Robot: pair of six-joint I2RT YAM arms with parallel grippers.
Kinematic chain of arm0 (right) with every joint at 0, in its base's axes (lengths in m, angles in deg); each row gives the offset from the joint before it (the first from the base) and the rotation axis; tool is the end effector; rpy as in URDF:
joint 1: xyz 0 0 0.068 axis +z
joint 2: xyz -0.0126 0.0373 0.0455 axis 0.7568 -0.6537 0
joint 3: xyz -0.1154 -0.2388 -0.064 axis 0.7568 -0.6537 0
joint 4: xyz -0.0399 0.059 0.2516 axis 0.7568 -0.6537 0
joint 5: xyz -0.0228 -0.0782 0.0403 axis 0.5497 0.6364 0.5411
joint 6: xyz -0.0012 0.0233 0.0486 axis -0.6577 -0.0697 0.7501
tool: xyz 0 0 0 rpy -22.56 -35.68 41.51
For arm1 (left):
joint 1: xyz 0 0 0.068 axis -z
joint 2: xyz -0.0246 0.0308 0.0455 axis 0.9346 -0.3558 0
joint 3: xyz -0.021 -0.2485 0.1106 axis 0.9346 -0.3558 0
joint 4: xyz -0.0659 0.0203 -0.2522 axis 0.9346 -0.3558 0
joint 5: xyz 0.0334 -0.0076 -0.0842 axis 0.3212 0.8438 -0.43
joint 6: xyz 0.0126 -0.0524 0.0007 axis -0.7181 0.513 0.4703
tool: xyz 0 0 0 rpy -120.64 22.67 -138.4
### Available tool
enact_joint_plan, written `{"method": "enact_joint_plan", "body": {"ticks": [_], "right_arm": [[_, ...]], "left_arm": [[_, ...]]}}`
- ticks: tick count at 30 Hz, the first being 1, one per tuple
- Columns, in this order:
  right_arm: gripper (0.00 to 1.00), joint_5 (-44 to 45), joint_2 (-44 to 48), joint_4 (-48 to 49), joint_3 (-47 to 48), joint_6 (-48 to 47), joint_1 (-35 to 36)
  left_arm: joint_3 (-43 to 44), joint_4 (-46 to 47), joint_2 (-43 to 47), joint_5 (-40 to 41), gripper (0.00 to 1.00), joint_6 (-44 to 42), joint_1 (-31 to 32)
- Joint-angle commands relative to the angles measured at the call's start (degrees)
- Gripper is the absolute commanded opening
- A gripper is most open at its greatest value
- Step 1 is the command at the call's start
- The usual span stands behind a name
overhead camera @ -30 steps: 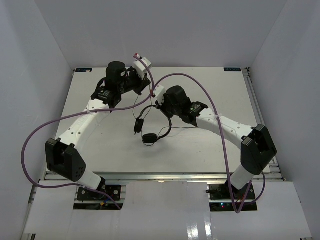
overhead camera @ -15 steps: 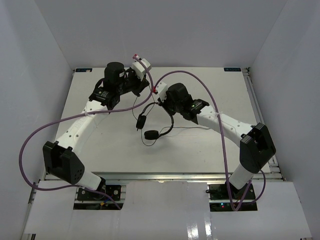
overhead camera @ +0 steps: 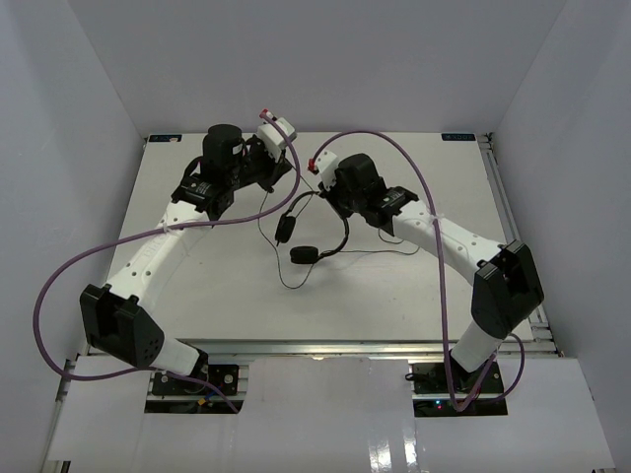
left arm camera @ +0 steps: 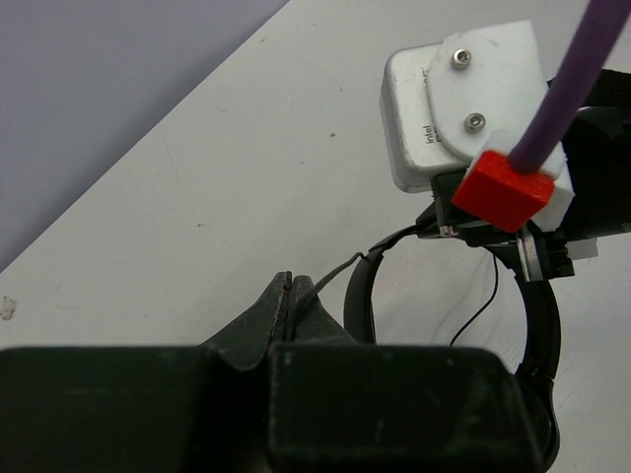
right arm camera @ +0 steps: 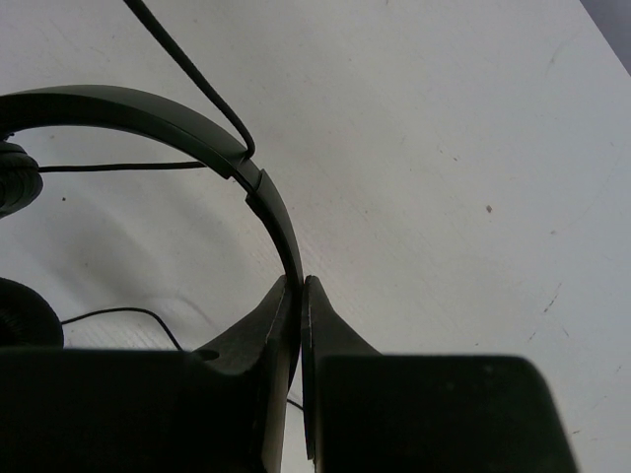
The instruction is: Wrap the headphones
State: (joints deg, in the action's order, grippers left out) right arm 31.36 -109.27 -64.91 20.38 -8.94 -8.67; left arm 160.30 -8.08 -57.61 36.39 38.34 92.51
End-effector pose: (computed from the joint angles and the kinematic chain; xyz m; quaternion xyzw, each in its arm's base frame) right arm 0.2981 0.2512 0.3063 -0.3943 0.7756 0.0715 0.4877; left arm 0.2994 -0.1439 0.3882 0.3795 0.7216 -0.1907 0.5467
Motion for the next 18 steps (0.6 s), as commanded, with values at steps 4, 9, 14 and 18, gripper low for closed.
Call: {"method": "enact_joint_plan", "body": {"ticks": [4, 9, 14, 18], "right_arm": [[0.08, 2.26, -3.52, -1.06, 5.5, -0.04, -0.73], [0.08, 2.05, -5.21, -1.61, 6.92, 1.0, -0.96], [0.08, 0.66, -6.42, -3.01, 8.69, 2.19, -1.04], [0.08, -0.67, -7.37, -4.09, 10.1, 3.15, -1.05]], "left_arm": [[2.1, -2.3, 4.29, -7.09, 0.0, 6.07, -0.06], [2.63, -2.4, 3.64, -12.71, 0.0, 10.09, 0.0], [2.76, -1.72, 2.44, -14.48, 0.0, 12.45, 0.53], [2.66, -0.41, 1.06, -15.23, 0.0, 13.85, 1.73]]}}
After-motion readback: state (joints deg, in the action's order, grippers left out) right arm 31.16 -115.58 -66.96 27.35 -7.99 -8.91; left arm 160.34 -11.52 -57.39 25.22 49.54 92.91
